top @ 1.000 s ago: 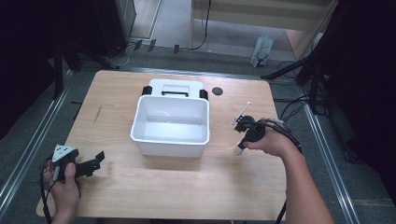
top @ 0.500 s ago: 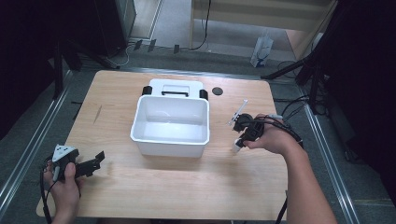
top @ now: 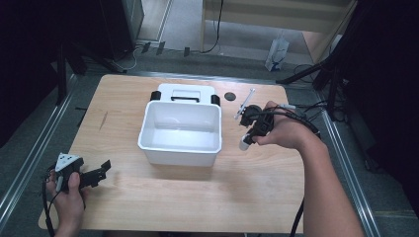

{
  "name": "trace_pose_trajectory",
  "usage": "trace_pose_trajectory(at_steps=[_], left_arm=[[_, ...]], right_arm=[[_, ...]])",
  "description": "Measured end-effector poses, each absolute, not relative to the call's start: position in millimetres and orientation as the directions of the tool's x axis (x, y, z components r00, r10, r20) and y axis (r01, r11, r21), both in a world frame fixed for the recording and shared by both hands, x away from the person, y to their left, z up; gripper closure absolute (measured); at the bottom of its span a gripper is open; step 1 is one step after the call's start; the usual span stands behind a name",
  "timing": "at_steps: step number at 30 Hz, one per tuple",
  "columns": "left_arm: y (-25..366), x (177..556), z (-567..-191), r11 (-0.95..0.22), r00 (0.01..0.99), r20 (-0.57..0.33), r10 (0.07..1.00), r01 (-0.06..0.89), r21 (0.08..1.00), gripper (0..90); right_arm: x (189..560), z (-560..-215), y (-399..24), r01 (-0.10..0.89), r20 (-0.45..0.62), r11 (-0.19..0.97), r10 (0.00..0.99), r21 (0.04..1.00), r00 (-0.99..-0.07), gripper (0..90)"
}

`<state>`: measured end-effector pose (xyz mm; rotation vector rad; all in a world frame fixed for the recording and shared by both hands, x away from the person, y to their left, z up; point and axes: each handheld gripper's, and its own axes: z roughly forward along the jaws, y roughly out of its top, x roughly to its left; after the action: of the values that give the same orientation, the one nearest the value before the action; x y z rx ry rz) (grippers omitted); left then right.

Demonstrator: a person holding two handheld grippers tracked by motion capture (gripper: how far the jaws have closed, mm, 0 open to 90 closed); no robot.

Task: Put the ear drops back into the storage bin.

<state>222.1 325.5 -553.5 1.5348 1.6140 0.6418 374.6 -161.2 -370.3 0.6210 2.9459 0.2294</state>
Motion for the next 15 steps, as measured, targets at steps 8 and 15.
trace_pose_trajectory(at_steps=[8, 15], left_arm=[[326, 222, -553, 0.134, 0.06, -0.203, 0.977, 0.569, 0.811, 0.5], [325, 222, -553, 0.134, 0.061, -0.202, 0.977, 0.564, 0.815, 0.6]], right_arm=[[378, -342, -145, 0.358, -0.102, 0.917, 0.379, 0.178, -0.92, 71.8], [381, -323, -127, 0.324, -0.107, 0.927, 0.347, 0.189, -0.932, 71.8]])
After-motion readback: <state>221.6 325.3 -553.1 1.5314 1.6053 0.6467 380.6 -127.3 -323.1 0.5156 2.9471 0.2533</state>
